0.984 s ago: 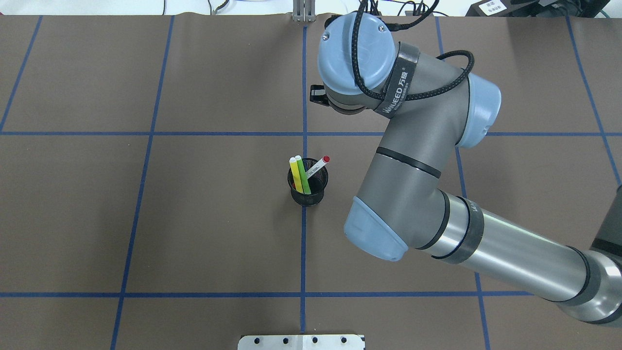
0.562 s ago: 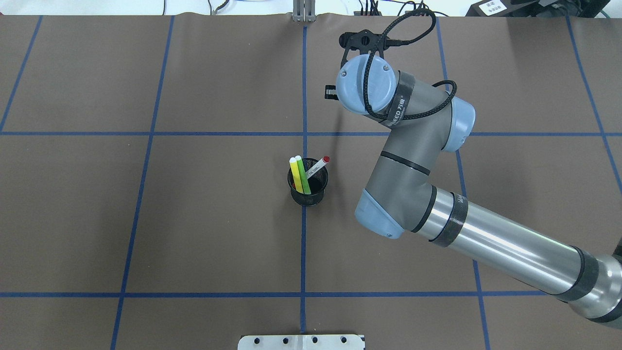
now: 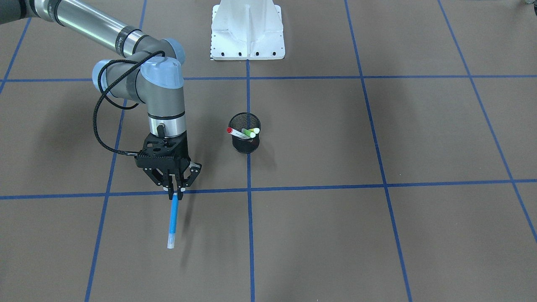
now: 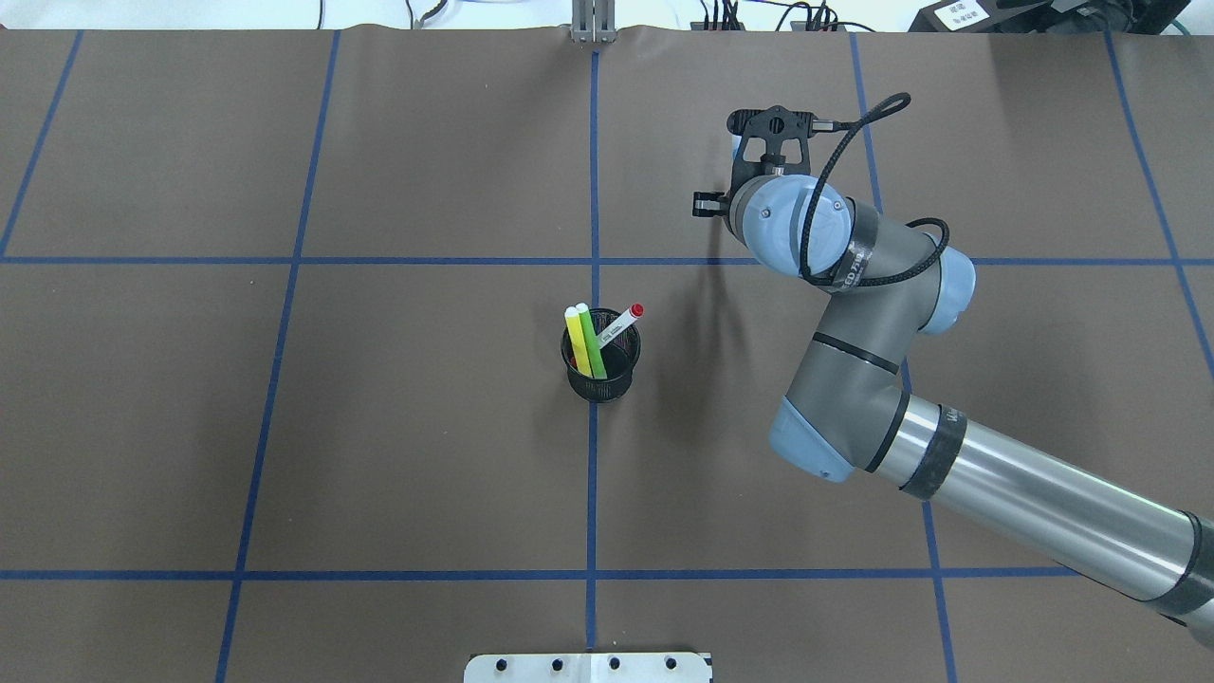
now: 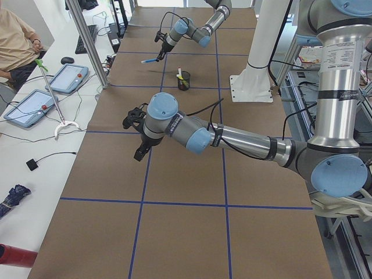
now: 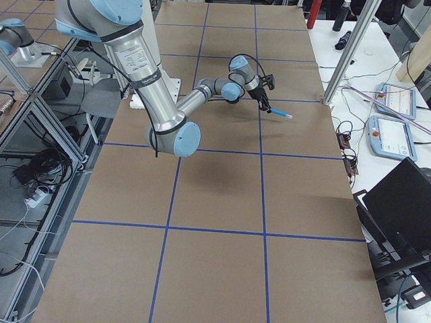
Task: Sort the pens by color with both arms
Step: 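Lift the blue highlighter out of the cup with the right gripper, then place the blue highlighter on the table farther from the robot, release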
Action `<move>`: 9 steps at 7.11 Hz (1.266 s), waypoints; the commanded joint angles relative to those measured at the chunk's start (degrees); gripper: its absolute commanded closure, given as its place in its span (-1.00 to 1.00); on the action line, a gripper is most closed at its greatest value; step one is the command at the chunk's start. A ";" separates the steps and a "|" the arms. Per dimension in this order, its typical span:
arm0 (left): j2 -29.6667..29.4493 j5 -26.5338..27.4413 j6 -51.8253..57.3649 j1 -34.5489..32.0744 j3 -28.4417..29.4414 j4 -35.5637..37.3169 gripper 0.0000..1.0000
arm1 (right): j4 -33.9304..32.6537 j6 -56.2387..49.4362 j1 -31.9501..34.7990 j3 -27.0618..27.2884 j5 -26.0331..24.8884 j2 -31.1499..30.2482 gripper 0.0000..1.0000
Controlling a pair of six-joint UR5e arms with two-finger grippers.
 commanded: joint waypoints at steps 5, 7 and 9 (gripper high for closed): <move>-0.37 0.09 -0.09 0.28 0.21 0.11 -1.00 | 13.62 0.05 -2.65 -8.40 -8.73 -1.03 0.32; -0.46 0.09 -0.09 0.28 0.21 0.02 -1.00 | 13.70 0.49 -2.65 -8.31 -8.56 -0.85 -0.76; -0.63 0.09 -0.09 0.28 0.13 0.02 -1.00 | 13.62 0.67 -0.82 -7.79 -4.81 0.72 -0.97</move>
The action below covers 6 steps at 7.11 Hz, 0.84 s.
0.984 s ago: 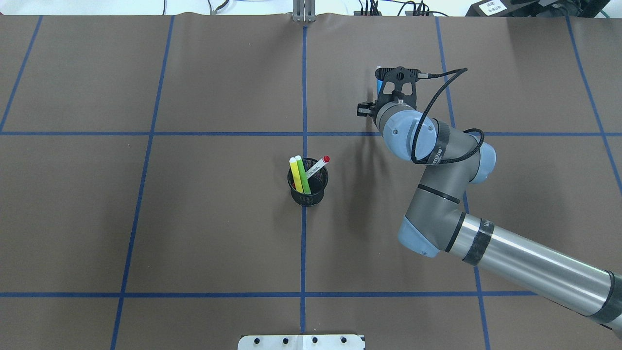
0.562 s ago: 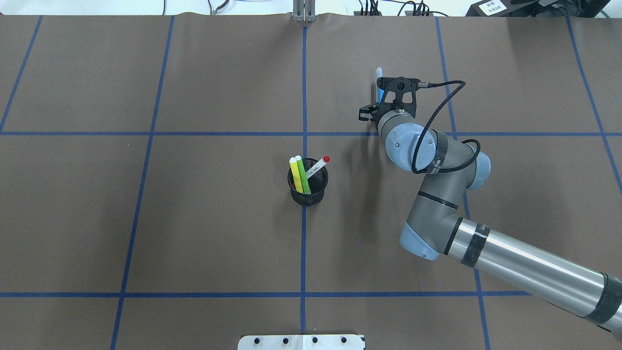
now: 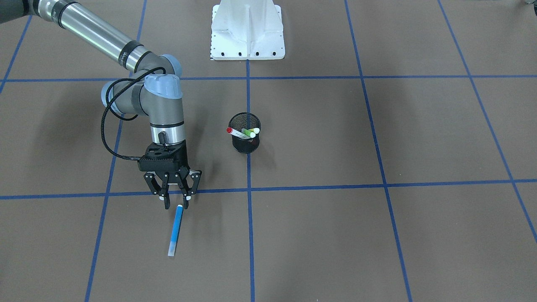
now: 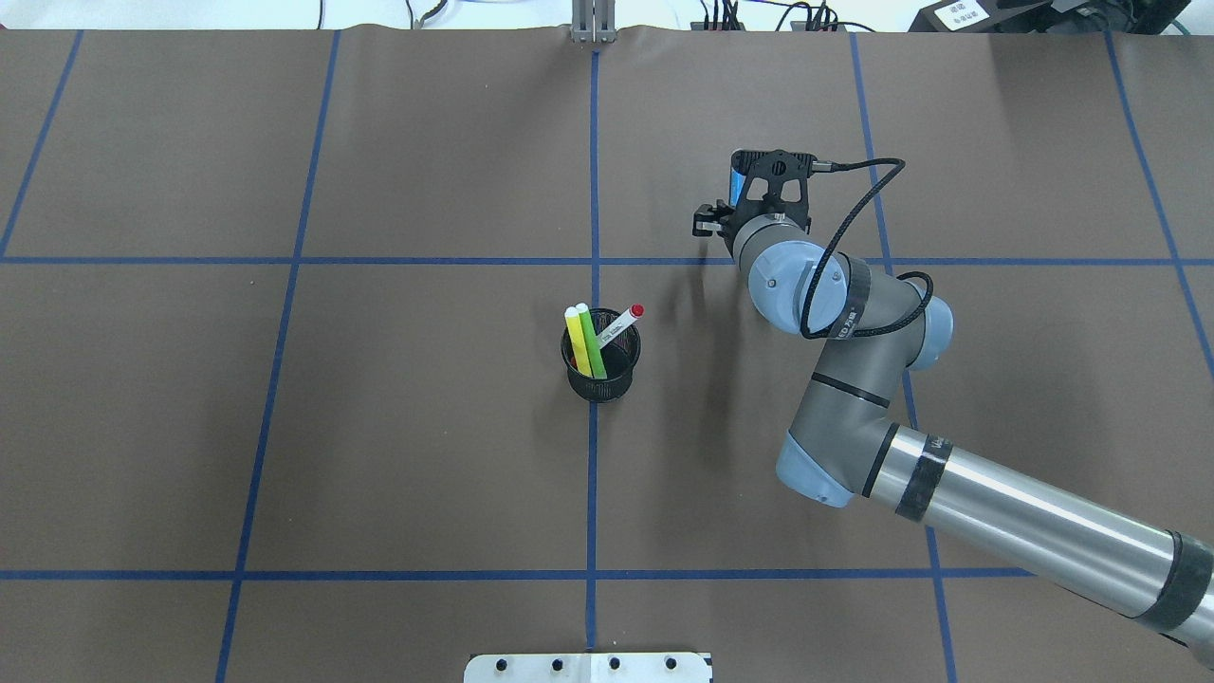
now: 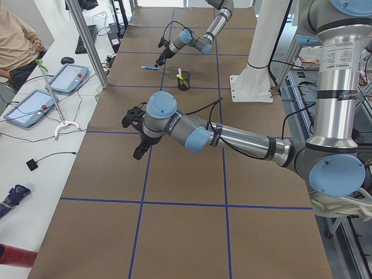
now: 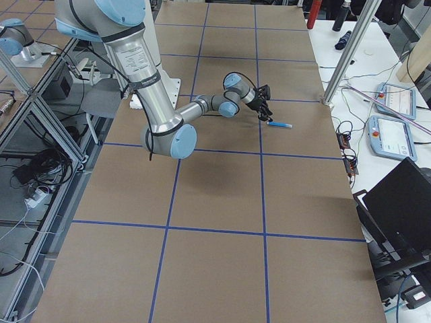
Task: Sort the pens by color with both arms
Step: 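Place the blue highlighter on the table farther from the robot, release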
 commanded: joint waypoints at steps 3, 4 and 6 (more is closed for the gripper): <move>-4.64 0.26 -8.73 3.05 -0.60 0.26 -1.00 | -0.94 -0.93 11.10 0.61 23.24 1.78 -0.98; -7.36 0.61 -13.75 6.04 -0.60 0.34 -1.00 | -0.94 -1.36 14.00 0.87 28.96 1.78 -0.98; -13.60 2.88 -23.51 10.44 -0.52 0.52 -1.00 | -4.68 -3.02 19.54 3.05 38.90 1.25 -0.98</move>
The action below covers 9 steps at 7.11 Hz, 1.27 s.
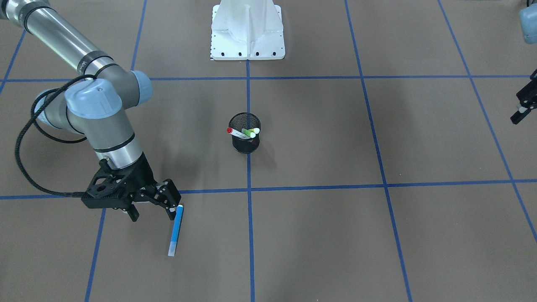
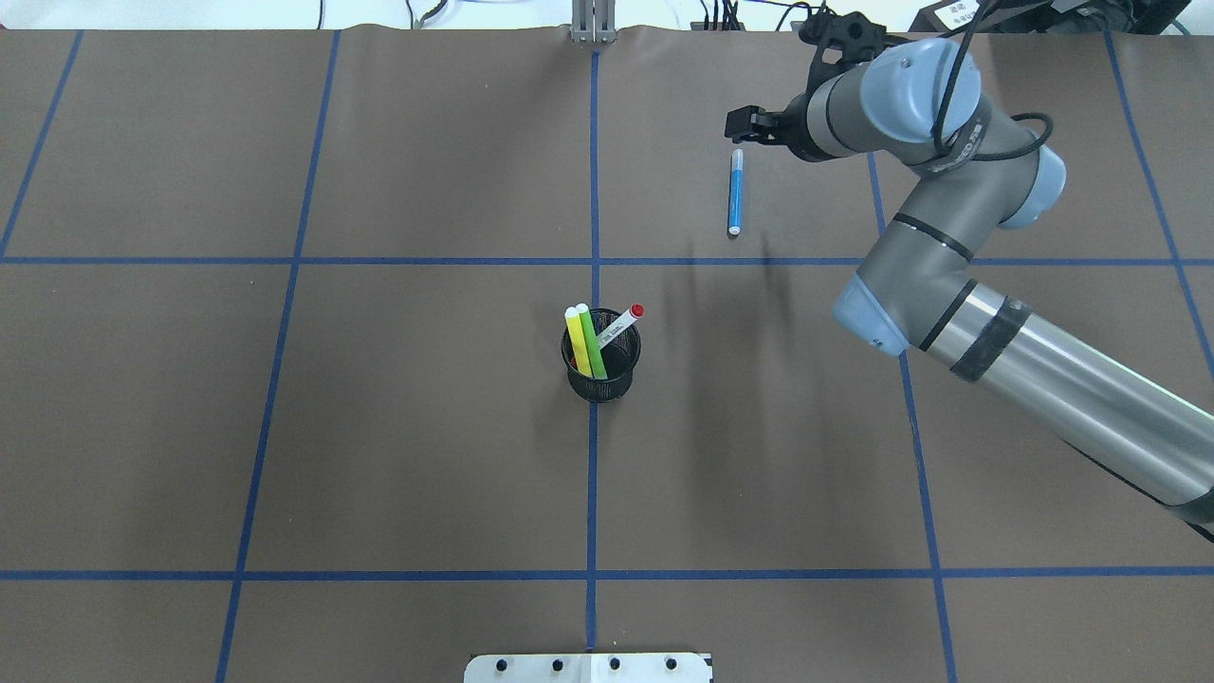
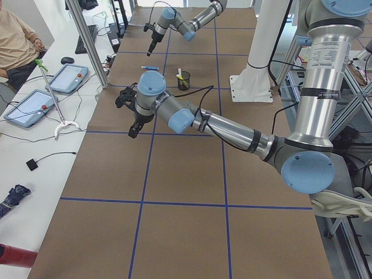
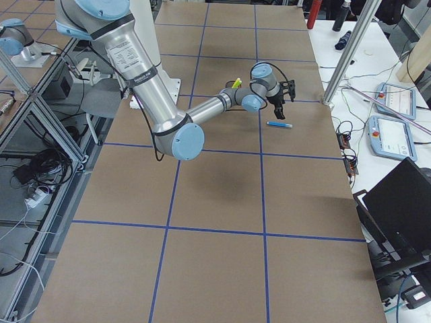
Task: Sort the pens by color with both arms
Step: 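Place the blue highlighter on the table farther from the robot, release, then move the left gripper over the pen cup while the right gripper withdraws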
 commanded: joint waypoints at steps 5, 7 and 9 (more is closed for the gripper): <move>-18.18 15.29 -34.47 21.51 0.00 7.44 -1.00 | -22.57 -13.87 8.45 11.41 13.00 -3.19 -0.99; -25.58 21.62 -39.87 28.46 0.18 18.34 -1.00 | -22.21 -16.41 8.80 11.76 13.71 -4.78 -0.99; -28.85 24.88 -45.49 33.56 0.35 19.97 -1.00 | -22.13 -17.82 8.89 13.77 14.06 -6.27 -0.99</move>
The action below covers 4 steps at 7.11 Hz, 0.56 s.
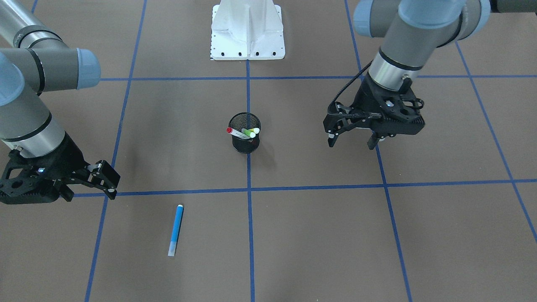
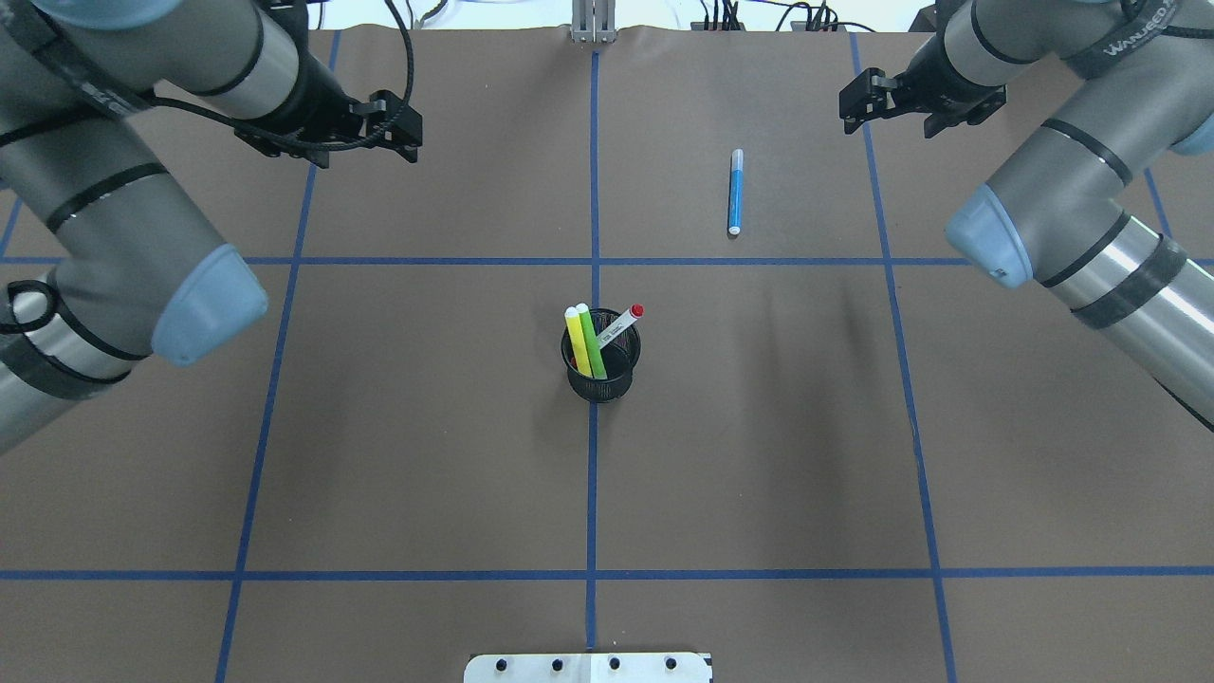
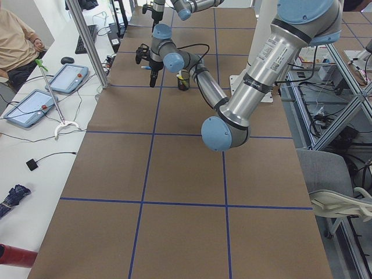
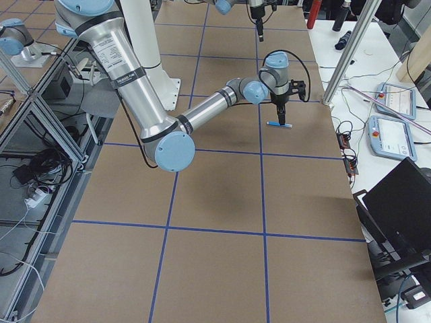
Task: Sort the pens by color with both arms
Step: 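Move the left gripper over the pen cup while the right gripper withdraws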
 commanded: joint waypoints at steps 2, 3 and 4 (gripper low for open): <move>-5.11 9.80 -9.91 10.74 0.75 2.35 -1.00 | 3.27 -1.66 0.36 1.29 0.71 -2.95 -0.99; -8.60 13.58 -11.42 13.65 0.75 8.54 -1.00 | 5.38 -2.01 0.45 1.29 0.71 -4.27 -0.99; -12.12 16.58 -13.78 16.99 1.10 14.34 -1.00 | 6.79 -2.10 0.45 1.20 0.71 -5.15 -0.99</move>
